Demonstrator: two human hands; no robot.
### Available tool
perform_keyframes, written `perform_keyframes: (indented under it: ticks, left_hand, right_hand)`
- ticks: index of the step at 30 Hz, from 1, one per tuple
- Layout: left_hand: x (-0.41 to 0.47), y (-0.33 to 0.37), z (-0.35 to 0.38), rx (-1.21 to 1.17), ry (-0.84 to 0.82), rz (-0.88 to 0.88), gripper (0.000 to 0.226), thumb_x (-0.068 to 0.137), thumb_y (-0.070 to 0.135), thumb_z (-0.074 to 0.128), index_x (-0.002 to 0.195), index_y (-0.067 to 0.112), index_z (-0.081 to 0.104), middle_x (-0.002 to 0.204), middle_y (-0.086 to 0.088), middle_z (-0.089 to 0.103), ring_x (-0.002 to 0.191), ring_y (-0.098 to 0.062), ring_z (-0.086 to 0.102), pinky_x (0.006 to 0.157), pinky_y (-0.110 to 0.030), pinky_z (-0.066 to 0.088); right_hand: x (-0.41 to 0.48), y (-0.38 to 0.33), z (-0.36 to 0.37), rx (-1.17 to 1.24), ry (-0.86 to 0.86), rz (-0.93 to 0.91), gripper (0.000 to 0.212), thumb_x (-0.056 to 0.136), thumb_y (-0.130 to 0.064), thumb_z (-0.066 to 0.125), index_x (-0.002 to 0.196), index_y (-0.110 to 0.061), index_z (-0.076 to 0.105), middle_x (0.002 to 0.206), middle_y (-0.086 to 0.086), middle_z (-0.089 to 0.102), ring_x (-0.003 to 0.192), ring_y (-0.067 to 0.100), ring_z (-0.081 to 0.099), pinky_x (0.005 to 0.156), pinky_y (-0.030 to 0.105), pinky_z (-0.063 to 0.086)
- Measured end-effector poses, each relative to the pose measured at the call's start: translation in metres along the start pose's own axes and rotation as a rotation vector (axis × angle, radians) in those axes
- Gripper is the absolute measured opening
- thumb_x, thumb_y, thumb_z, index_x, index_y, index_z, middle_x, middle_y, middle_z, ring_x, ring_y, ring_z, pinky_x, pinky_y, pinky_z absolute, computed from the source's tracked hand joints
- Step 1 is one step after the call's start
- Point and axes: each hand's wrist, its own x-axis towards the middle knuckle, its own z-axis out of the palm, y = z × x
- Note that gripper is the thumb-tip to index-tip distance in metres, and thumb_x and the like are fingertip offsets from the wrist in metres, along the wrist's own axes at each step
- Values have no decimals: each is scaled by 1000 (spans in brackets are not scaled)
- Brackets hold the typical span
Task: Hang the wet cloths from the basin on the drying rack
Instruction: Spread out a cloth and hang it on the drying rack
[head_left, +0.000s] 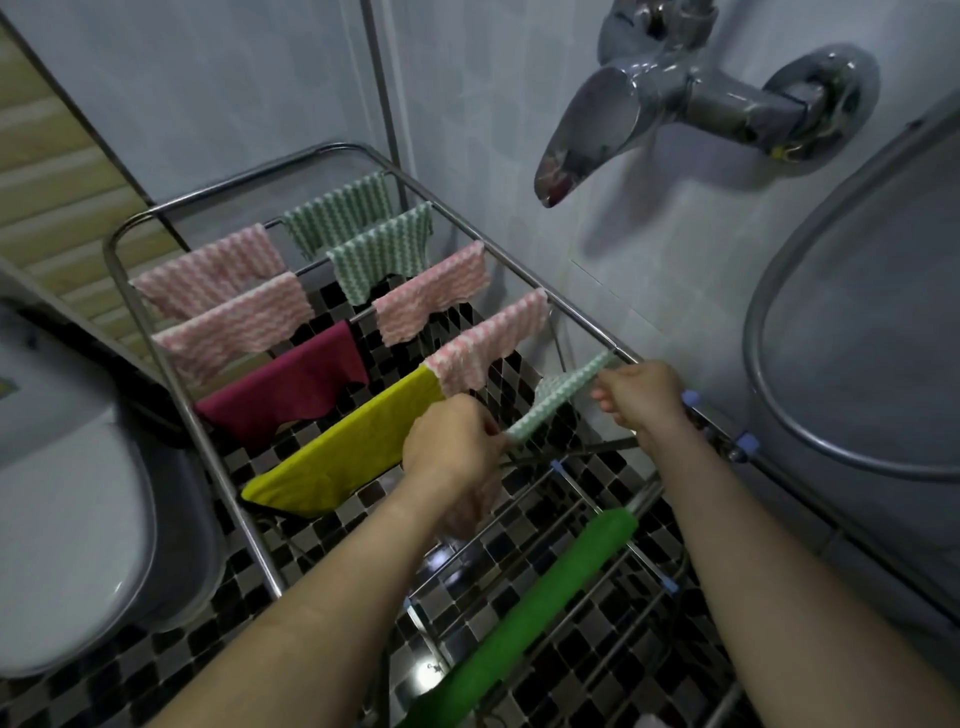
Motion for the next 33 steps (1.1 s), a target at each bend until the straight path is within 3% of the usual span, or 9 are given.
perform_keyframes:
  ticks: [8, 13, 15, 17, 19, 21, 24, 29, 33]
  left_hand:
    - [2, -5, -1, -51, 6, -19, 19, 89, 36, 65, 89, 21, 77, 87, 2, 74, 76, -17, 68, 66, -33, 56]
    - [-5, -2, -12, -104, -28, 31, 17, 87, 40, 66, 91, 25, 72, 84, 9, 65, 81, -13, 63, 68, -29, 50]
    - [-16, -2, -25, -271, -97, 32, 13, 85, 27, 70, 97, 23, 68, 81, 9, 61, 80, -14, 60, 67, -27, 48]
    - [-28, -3, -38, -549, -259, 12, 26, 84, 3, 65, 106, 15, 64, 79, 3, 57, 72, -14, 56, 59, -24, 47]
    - [-46, -7, -55, -705, -371, 59, 38, 81, -14, 55, 111, 9, 61, 87, -5, 55, 68, -13, 54, 53, -19, 45]
    - [-63, -12, -69, -759, -387, 152, 43, 81, -20, 48, 111, 8, 60, 95, -9, 55, 76, -14, 54, 58, -16, 45]
    - [-81, -18, -81, -863, -373, 247, 48, 81, -24, 43, 112, 9, 59, 96, -10, 59, 83, -10, 61, 68, -17, 49]
    - [-100, -17, -96, -888, -295, 327, 39, 85, -20, 47, 119, 1, 54, 96, -14, 58, 83, -18, 59, 73, -26, 52]
    - [-115, -18, -106, -810, -129, 311, 32, 88, -10, 57, 115, 7, 56, 87, -11, 57, 76, -14, 56, 66, -20, 50]
  right_hand:
    - [1, -3, 6, 54, 39, -51, 21, 91, -15, 61, 76, -2, 67, 59, 5, 61, 34, -1, 48, 37, 12, 38]
    - [-5, -11, -2, -232, 71, -152, 31, 90, -27, 57, 70, -6, 68, 65, 13, 68, 58, 26, 62, 65, 38, 55]
    - [-24, -23, -9, -320, 18, -216, 28, 91, -29, 55, 71, -14, 65, 72, 12, 70, 66, 28, 65, 65, 34, 52]
    - [-50, -37, -17, -276, -197, -220, 17, 93, -28, 57, 79, -22, 65, 79, 4, 70, 72, 20, 64, 62, 28, 48]
    - [-87, -49, -21, -216, -538, -174, 11, 92, -29, 61, 101, -26, 67, 96, -2, 69, 87, 13, 64, 68, 27, 48]
    - [-119, -50, -18, -149, -828, -148, 36, 89, -28, 66, 123, -33, 57, 116, -9, 64, 105, 10, 63, 76, 28, 53]
    - [-147, -44, -1, -96, -1037, -198, 46, 87, -15, 69, 127, -30, 53, 120, -9, 66, 106, 10, 64, 81, 30, 55]
    - [-170, -43, 9, 46, -959, -243, 30, 86, -4, 68, 114, 3, 59, 90, 8, 67, 79, 15, 64, 73, 31, 52]
    - [-192, -56, 6, 45, -817, -369, 20, 88, 1, 61, 105, -5, 68, 83, 9, 65, 68, 13, 58, 61, 23, 48]
